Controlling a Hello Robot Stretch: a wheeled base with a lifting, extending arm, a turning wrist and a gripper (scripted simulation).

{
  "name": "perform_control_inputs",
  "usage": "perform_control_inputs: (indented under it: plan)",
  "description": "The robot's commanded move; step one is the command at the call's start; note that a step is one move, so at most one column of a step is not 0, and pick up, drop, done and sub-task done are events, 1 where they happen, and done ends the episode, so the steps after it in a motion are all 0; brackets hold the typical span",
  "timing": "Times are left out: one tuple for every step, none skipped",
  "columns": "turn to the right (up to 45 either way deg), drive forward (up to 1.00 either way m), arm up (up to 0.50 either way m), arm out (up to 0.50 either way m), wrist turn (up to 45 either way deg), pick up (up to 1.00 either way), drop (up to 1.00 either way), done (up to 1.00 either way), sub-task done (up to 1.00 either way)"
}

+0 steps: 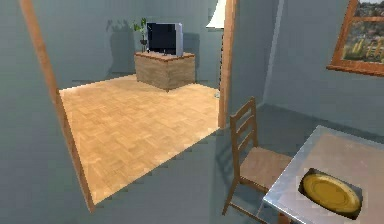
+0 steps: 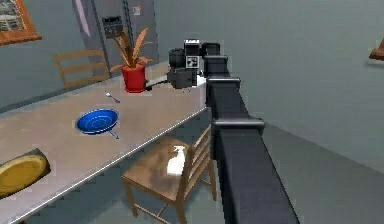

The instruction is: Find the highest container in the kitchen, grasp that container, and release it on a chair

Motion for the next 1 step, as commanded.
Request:
perform_control_inputs:
  plan:
    - [0.0, 0.0, 0.0, 0.0, 0.0, 0.0, 0.0, 1.0, 0.0]
